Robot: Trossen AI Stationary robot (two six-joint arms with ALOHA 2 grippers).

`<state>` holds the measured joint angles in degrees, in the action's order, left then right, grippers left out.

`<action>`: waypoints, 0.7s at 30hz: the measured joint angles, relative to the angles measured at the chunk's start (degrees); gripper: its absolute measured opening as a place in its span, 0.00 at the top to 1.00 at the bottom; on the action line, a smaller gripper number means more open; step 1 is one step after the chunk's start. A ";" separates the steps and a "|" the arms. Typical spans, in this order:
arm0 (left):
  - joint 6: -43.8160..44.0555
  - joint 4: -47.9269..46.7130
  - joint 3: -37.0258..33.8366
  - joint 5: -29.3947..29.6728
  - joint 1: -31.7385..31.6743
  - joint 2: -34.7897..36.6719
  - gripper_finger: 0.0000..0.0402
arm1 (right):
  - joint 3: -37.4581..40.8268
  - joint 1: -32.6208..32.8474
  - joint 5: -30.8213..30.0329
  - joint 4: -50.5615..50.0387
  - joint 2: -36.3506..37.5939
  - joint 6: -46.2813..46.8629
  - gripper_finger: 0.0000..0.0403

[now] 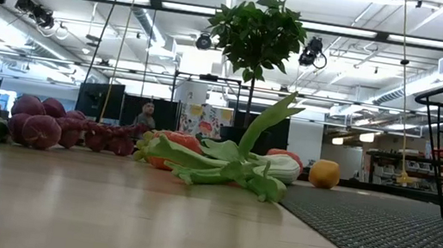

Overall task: Build produce basket
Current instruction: Put the lime into the black wire basket

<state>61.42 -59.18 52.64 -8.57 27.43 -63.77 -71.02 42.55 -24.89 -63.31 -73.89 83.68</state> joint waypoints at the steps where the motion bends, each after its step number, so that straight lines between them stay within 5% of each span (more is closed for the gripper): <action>1: 0.53 0.22 0.00 -0.03 0.47 0.00 0.42 | 0.00 -0.33 -0.41 1.50 0.00 -0.96 0.37; 21: 8.67 0.83 -0.78 4.63 4.45 0.00 0.42 | 0.00 -1.93 0.57 11.90 0.00 -8.46 0.37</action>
<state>70.09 -58.34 51.86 -3.95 31.88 -63.77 -71.02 40.62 -24.32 -51.41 -73.89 75.22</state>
